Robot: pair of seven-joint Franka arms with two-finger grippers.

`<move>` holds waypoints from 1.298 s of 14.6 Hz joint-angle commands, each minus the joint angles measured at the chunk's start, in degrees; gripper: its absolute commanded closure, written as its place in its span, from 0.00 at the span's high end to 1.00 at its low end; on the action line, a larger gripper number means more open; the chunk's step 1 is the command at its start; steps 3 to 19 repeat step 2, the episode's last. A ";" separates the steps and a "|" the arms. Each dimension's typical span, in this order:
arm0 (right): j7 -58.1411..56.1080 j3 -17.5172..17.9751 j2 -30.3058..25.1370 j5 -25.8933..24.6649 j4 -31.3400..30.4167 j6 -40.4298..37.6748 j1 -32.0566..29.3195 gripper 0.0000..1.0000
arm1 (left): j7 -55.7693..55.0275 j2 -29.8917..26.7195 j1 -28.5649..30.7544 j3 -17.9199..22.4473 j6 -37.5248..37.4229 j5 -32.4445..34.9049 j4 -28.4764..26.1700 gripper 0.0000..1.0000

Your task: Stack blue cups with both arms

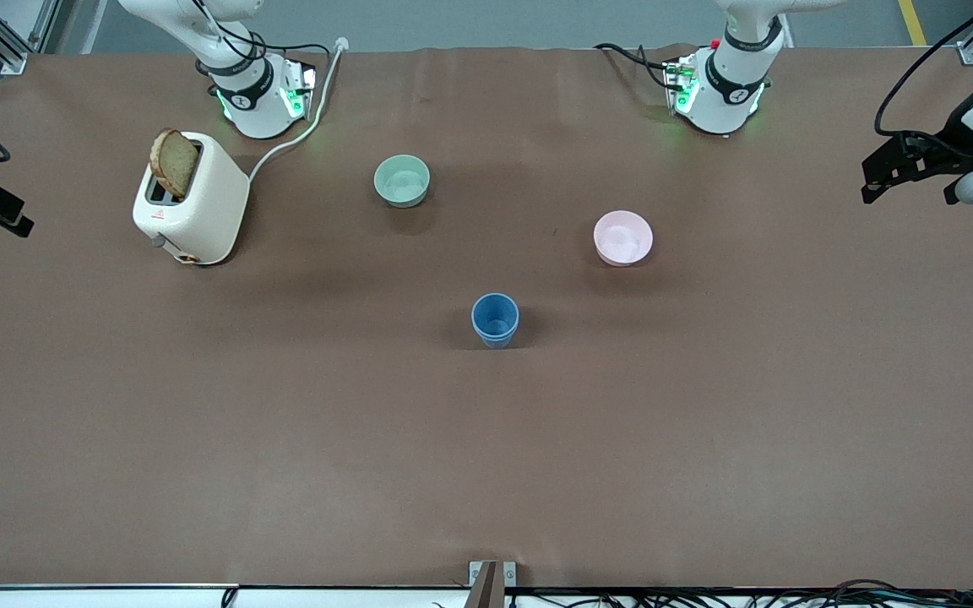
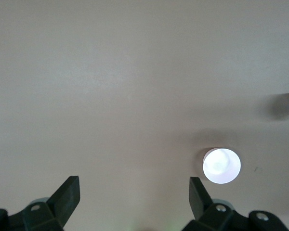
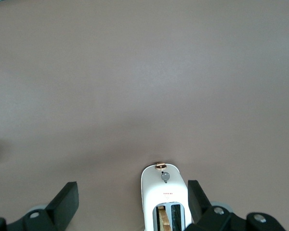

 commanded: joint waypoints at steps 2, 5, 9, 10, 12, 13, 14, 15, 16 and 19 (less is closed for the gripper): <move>-0.72 0.24 -0.99 1.00 -1.21 0.29 -0.14 1.00 | 0.23 0.63 0.47 -0.11 -1.23 -1.16 1.64 1.00; -0.72 0.24 -0.99 1.00 -1.21 0.29 -0.14 1.00 | 0.23 0.63 0.47 -0.11 -1.23 -1.16 1.64 1.00; -0.72 0.24 -0.99 1.00 -1.21 0.29 -0.14 1.00 | 0.23 0.63 0.47 -0.11 -1.23 -1.16 1.64 1.00; -0.72 0.24 -0.99 1.00 -1.21 0.29 -0.14 1.00 | 0.23 0.63 0.47 -0.11 -1.23 -1.16 1.64 1.00; -0.72 0.24 -0.99 1.00 -1.21 0.29 -0.14 1.00 | 0.23 0.63 0.47 -0.11 -1.23 -1.16 1.64 1.00; -0.72 0.24 -0.99 1.00 -1.21 0.29 -0.14 1.00 | 0.23 0.63 0.47 -0.11 -1.23 -1.16 1.64 1.00; -0.72 0.24 -0.99 1.00 -1.21 0.29 -0.14 1.00 | 0.23 0.63 0.47 -0.11 -1.23 -1.16 1.64 1.00; -0.72 0.24 -0.99 1.00 -1.21 0.29 -0.14 1.00 | 0.23 0.63 0.47 -0.11 -1.23 -1.16 1.64 1.00; -0.72 0.24 -0.99 1.00 -1.21 0.29 -0.14 1.00 | 0.23 0.63 0.47 -0.11 -1.23 -1.16 1.64 1.00; -0.72 0.24 -0.99 1.00 -1.21 0.29 -0.14 1.00 | 0.23 0.63 0.47 -0.11 -1.23 -1.16 1.64 1.00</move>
